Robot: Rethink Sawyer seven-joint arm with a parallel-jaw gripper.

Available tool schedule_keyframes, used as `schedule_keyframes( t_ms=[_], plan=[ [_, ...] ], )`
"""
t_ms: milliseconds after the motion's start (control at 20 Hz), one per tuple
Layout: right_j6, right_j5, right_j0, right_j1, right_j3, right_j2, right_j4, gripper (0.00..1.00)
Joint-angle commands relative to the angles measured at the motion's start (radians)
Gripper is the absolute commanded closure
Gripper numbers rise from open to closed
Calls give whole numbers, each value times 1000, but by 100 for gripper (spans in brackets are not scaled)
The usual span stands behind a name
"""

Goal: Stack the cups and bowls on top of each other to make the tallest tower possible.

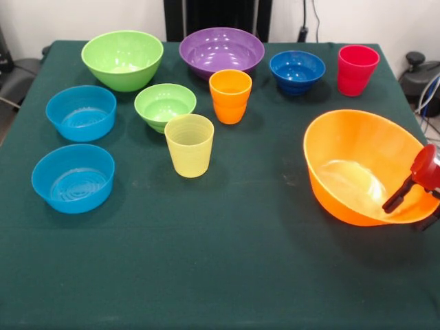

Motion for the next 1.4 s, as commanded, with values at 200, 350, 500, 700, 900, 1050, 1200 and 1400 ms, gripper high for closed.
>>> schedule_keyframes(
  t_ms=[200, 350, 500, 700, 900, 1050, 1200, 1400],
  plan=[
    [230, 104, -20, 30, -29, -19, 59, 0],
    [210, 134, -23, 27, -33, -43, 74, 0],
    [194, 159, -27, 24, -39, -61, 88, 0],
    [170, 184, -34, 20, -47, -81, 100, 0],
    [161, 190, -42, 24, -60, -100, 116, 0],
    [152, 192, -49, 27, -70, -112, 128, 0],
    [151, 181, -54, 33, -80, -120, 146, 0],
    [146, 165, -68, 47, -109, -144, 182, 0]
  ],
)
